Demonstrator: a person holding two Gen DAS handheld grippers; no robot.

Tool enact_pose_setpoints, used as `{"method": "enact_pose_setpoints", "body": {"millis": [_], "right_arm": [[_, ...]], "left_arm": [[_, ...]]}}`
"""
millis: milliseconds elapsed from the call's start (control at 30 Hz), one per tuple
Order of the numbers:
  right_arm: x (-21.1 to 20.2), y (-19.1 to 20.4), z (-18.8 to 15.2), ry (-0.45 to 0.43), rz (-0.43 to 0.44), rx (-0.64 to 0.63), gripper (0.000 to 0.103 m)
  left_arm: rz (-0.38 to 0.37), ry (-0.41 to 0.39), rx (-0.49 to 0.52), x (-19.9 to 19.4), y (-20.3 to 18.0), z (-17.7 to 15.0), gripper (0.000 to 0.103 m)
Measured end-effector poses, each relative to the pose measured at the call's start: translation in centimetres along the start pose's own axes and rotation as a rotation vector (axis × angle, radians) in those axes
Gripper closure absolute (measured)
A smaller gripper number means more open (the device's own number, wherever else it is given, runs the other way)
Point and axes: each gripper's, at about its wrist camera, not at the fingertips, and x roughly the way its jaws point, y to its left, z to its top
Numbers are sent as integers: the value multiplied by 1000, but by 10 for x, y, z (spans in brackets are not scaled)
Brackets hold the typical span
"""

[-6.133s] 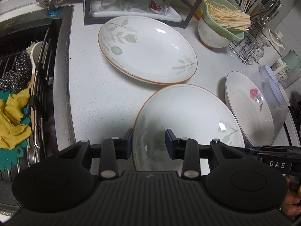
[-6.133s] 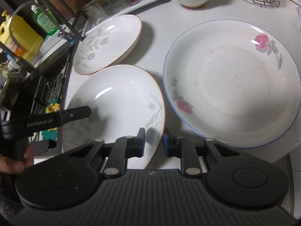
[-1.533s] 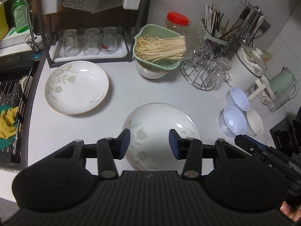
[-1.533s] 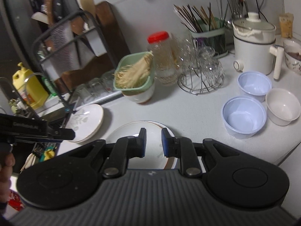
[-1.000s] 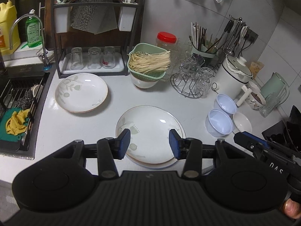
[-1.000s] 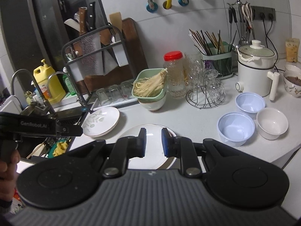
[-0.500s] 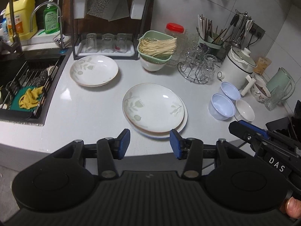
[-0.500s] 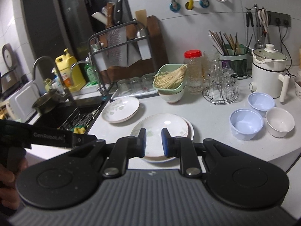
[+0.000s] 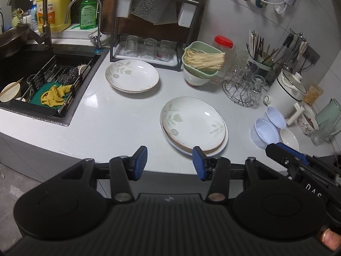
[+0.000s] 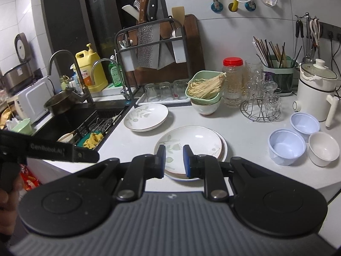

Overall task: Organize plates and bowls
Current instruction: 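Open both grippers and withdraw them from the stacked plates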

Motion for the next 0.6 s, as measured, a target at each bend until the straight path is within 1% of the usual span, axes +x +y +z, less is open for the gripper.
{"method": "enact_pose_setpoints", "body": {"millis": [33,100,133,167,200,267,300,333,367,400,467,600], "right_arm": [[2,0,0,1,0,-1,82],[7,2,0,-3,-33,-23,81],[11,2,1,-4,-47,-26,78],[15,1,2,-3,-55,-23,66],[19,0,4,-3,-64,-19,59],[26,-3,7,-4,-78,-3,38],[29,-5,9,-3,-83,3,33],[34,-7,11,0,-84,4,22],[39,-8,15,3,-89,5,19],[43,-9,19,4,-102,6,19],[52,-11,27,5,-122,3,19],[71,-14,40,19,-139,31,19]], "left_arm": [[1,8,-4,2,0,3,46],[-15,32,0,9,-1,6,45],[-16,33,11,12,-3,9,43],[-14,30,22,16,-4,11,40],[-13,29,33,19,-5,15,36],[-11,28,36,29,-3,25,28],[-11,30,33,33,-1,31,21],[-7,29,28,39,1,38,17],[-2,24,23,43,4,44,15],[5,19,15,48,7,50,13],[12,17,9,57,12,65,13],[24,9,29,73,18,86,9]]}}
